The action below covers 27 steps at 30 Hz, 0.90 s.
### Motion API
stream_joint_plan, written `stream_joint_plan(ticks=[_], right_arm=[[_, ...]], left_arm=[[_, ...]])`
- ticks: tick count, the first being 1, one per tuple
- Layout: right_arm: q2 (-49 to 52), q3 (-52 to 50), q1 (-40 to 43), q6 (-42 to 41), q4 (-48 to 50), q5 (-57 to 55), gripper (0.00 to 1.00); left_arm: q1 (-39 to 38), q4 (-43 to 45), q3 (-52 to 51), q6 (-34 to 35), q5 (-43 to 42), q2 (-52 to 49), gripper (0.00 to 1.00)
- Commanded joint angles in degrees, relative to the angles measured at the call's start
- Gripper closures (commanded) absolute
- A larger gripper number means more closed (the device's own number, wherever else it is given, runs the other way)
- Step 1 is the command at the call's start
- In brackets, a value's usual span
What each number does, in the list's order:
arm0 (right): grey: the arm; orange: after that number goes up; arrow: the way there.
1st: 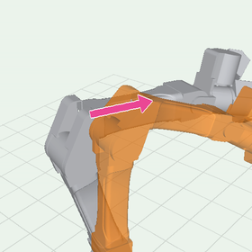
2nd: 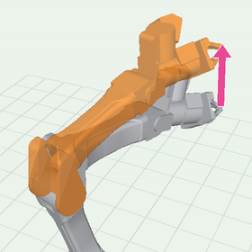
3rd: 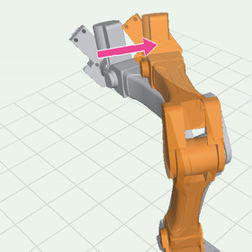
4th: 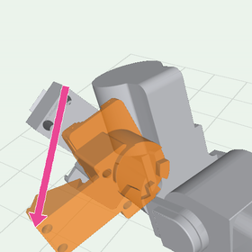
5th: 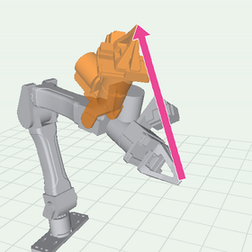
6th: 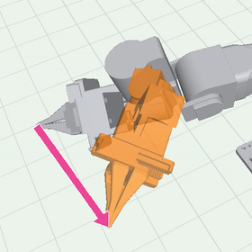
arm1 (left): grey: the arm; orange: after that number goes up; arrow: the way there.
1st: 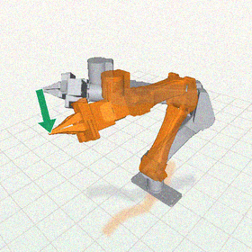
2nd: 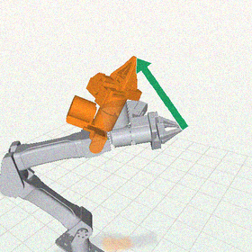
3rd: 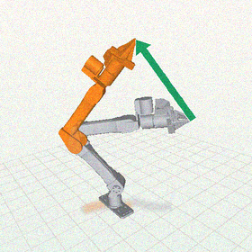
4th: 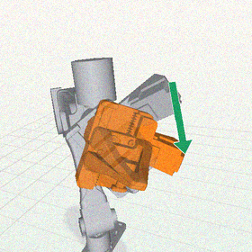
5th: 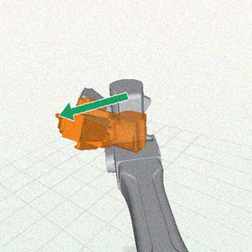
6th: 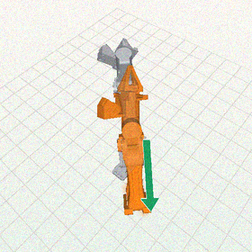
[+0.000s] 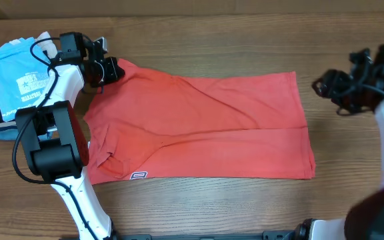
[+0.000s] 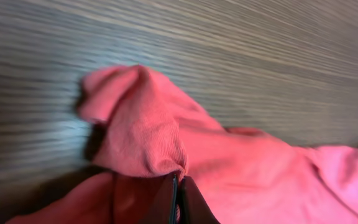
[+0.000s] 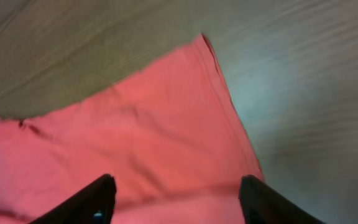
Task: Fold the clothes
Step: 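Grasp the shirt's top left and top right corners with both grippers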
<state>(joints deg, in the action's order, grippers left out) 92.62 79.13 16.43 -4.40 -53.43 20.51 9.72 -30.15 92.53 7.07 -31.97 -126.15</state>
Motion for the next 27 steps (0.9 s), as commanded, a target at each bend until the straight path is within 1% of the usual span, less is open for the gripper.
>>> stream_joint_plan(ticks=[1,4,9,14,18,21,27], right_arm=[[7.8,1.0,-3.6,0.5,7.7,-0.3,0.26],[14.1,1.0,-5.6,0.6,16.7,-0.5,0.26],[21.9,1.0,-6.7,0.0,26.1,-4.1,0.28],[26.1,1.0,-6.7,-0.5,30.4,-8.9,0.28],[27.3,1.0,-6.7,-0.5,32.8,-10.0,0.28],[27.4,1.0,-6.8,-0.5,34.1,-9.9,0.33],[28.4,1.0,-7.1,-0.5,35.5,-10.4,0.36]], left_arm=[[0.0,-1.2,1.4,-0.7,-6.7,0.6,0.96],[0.0,-1.8,1.4,-0.7,-6.4,0.6,0.96],[0.0,-2.5,1.4,-0.7,-6.3,0.6,0.96],[0.0,-3.2,1.4,-0.7,-4.5,0.6,0.96],[0.0,-3.4,1.4,-0.7,-3.4,0.6,0.96],[0.0,-3.5,1.4,-0.7,-3.4,0.6,0.96],[0.0,-3.9,1.4,-0.7,-3.4,0.6,0.96]])
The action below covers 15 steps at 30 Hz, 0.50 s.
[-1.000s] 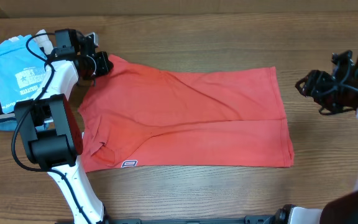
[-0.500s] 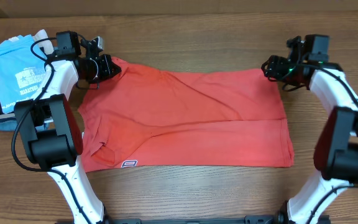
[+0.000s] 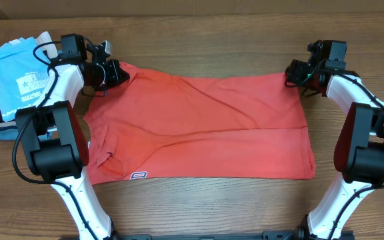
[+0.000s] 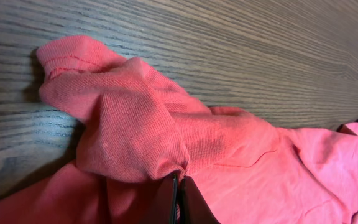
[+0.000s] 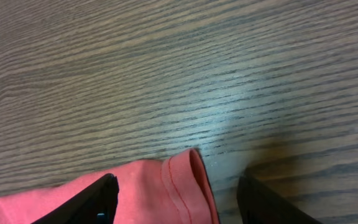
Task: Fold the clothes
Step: 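Grasp the shirt's top left and top right corners with both grippers, then fold the top edge down toward the bottom edge with both grippers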
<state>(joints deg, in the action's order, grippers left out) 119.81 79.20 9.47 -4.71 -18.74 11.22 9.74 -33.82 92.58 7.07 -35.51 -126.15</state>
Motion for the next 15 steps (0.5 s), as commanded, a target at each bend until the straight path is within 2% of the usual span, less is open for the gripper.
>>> stream_joint_plan(ticks=[1,9,10,12,15], right_arm=[[1.6,0.9,-0.1,-0.2,1.0,-1.1,0.36],[4.1,0.9,-0.2,-0.2,2.5,0.9,0.37],[4.1,0.9,-0.3,-0.2,2.7,0.8,0.39],[4.1,0.9,-0.5,-0.2,3.3,0.8,0.55],[4.1,0.9,-0.5,-0.2,3.5,0.8,0.69]], left_arm=[[0.0,-0.2,1.4,-0.7,0.2,0.6,0.96],[0.2,-0.6,1.4,-0.7,1.4,0.6,0.96],[0.0,-0.6,1.4,-0.7,1.8,0.6,0.96],[-0.4,-0.6,1.4,-0.7,2.4,0.6,0.96],[-0.5,-0.7,1.4,-0.7,2.7,0.6,0.96]])
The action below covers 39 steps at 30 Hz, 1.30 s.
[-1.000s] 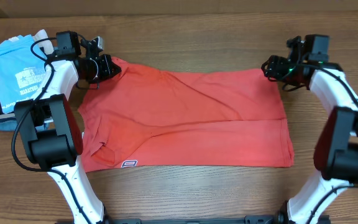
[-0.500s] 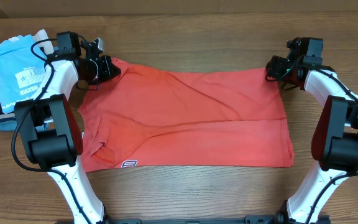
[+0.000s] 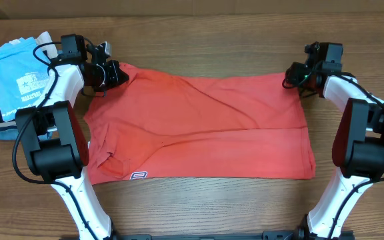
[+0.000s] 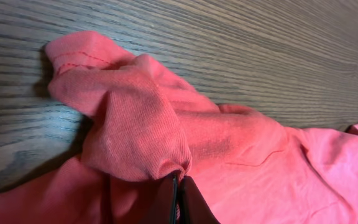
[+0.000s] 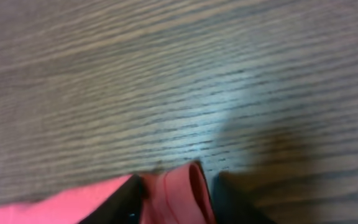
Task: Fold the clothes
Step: 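Fold the top edge down toward the bottom edge with both grippers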
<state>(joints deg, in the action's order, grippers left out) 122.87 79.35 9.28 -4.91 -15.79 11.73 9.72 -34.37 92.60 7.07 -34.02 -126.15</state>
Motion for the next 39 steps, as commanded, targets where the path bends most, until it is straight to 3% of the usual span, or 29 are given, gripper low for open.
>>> stream_joint_plan(ticks=[1,4,19,28,39], right_arm=[[1.0,0.8,-0.3,0.0,0.5,0.3,0.75],[1.0,0.8,-0.3,-0.3,0.3,0.3,0.96],[-6.8,5.2,2.1,-3.2,-11.5,-3.2,0.96],[-14.6,5.2,2.5,-2.6,-22.1,-8.5,0.96],[-16.2,5.3,3.8,-4.3,-35.0,-11.1,0.96]], left_arm=[[-0.5,-0.2,1.3,-0.7,1.2,0.6,0.96],[-0.2,-0.1,1.3,-0.7,1.2,0.6,0.96],[1.0,-1.5,1.3,-1.5,-2.1,8.3,0.96],[2.8,-9.4,1.3,-2.6,3.0,17.3,0.96],[10.8,-20.7,1.3,-2.5,7.1,18.9,0.96]])
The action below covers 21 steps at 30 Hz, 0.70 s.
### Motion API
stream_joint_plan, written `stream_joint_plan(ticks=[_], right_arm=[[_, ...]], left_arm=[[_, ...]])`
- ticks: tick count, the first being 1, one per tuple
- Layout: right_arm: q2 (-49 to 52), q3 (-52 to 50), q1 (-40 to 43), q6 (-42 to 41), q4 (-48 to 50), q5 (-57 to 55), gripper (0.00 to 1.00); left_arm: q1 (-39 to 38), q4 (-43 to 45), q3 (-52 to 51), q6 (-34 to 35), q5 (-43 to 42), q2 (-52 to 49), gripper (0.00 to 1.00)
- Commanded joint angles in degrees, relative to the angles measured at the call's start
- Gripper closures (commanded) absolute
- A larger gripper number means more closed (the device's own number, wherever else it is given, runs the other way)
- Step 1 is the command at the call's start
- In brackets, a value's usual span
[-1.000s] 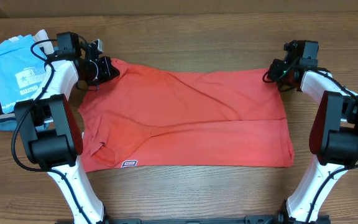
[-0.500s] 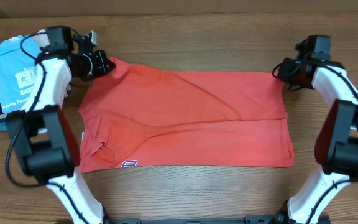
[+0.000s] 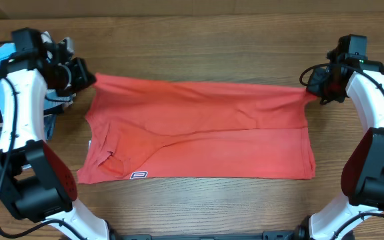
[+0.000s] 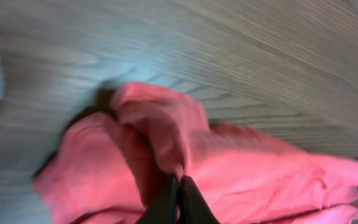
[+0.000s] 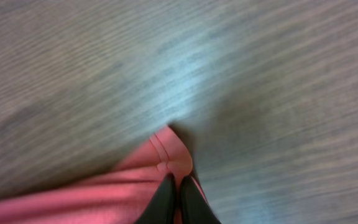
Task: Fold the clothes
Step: 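Fold the top edge down toward the bottom edge with both grippers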
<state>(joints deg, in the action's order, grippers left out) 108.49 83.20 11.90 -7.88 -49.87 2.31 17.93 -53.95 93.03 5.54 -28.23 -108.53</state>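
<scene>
A red T-shirt (image 3: 199, 127) lies spread across the wooden table (image 3: 199, 47), its far edge pulled taut between my two grippers. At the far left corner my left gripper (image 3: 85, 78) is shut on a bunched fold of the shirt (image 4: 160, 134), its fingertips (image 4: 178, 184) pressed together on the cloth. At the far right corner my right gripper (image 3: 314, 90) is shut on the hemmed corner (image 5: 173, 155), which pokes out past its fingers (image 5: 166, 196). A small label (image 3: 139, 175) shows near the shirt's front left.
A pile of other clothes, with a light blue printed shirt on top, sits at the table's far left, right behind the left arm. The front table edge (image 3: 199, 230) runs below the red shirt.
My right gripper, then open around the shirt's far right corner, is now shut on it. Both grippers have moved outward, the left one well to the left, stretching the far edge straight.
My left gripper has held the far left shoulder fold throughout. My right gripper was open over the shirt's right end, then open at the far right corner, then closing in on the hem. Now both hold corners and the far edge is stretched taut.
</scene>
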Motion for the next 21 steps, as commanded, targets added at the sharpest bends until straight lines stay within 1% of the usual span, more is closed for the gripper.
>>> stream_joint_plan(ticks=[1,3,8,11,14,17,21], right_arm=[[-1.8,1.4,1.7,-1.7,-2.8,-1.6,0.96],[-1.8,1.4,2.4,-3.2,-5.3,-1.6,0.96],[-1.8,1.4,3.5,-3.4,-10.9,-0.4,0.96],[-1.8,1.4,3.6,-3.5,-14.8,-0.1,0.96],[-1.8,1.4,3.6,-3.7,-17.5,0.3,0.96],[-1.8,1.4,3.6,-3.8,-20.1,0.3,0.96],[-1.8,1.4,3.6,-4.2,-23.6,0.3,0.96]], left_arm=[[3.2,-1.9,0.9,-0.8,1.1,1.3,0.96],[3.8,-3.5,0.9,-0.9,0.0,1.3,0.96],[3.6,-8.0,0.9,-1.7,0.0,1.3,0.96],[3.6,-12.7,0.9,-1.7,0.3,1.3,0.96],[3.7,-18.4,0.9,-1.7,1.7,1.3,0.96],[3.7,-22.8,0.9,-3.5,2.0,1.3,0.96],[3.8,-25.6,0.9,-3.9,4.2,1.3,0.96]])
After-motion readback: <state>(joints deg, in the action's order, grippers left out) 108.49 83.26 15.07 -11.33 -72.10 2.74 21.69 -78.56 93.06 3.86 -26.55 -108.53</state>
